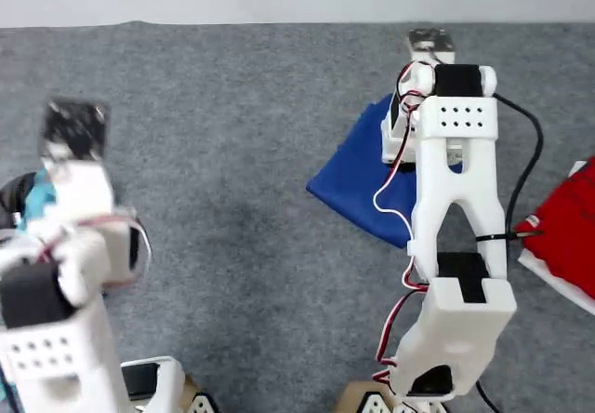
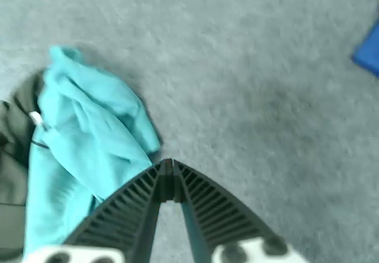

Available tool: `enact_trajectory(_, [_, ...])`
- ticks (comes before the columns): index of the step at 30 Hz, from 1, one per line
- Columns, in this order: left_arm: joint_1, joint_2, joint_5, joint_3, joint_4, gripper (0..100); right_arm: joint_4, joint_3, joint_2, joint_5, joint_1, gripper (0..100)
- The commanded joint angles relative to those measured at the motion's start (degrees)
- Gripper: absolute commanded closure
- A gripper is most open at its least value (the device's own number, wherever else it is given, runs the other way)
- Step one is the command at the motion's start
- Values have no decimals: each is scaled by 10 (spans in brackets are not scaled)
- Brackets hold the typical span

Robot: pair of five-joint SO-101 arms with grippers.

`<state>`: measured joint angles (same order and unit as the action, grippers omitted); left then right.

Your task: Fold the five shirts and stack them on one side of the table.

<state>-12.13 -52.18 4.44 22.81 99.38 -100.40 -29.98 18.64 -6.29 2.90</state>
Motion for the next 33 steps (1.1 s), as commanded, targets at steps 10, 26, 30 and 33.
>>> enact_trajectory(10, [8,-290,-3,313,-168,994,19,-14,43,-222,3,990])
enact_trajectory(26, [11,-519,3,581,-247,994,64,-14,65,-224,-14,990])
enact_trajectory(30, [11,-521,36,611,-256,994,87,-14,65,-224,-34,990])
enact_trajectory(33, [11,-521,57,645,-269,994,81,-14,65,-223,-40,990])
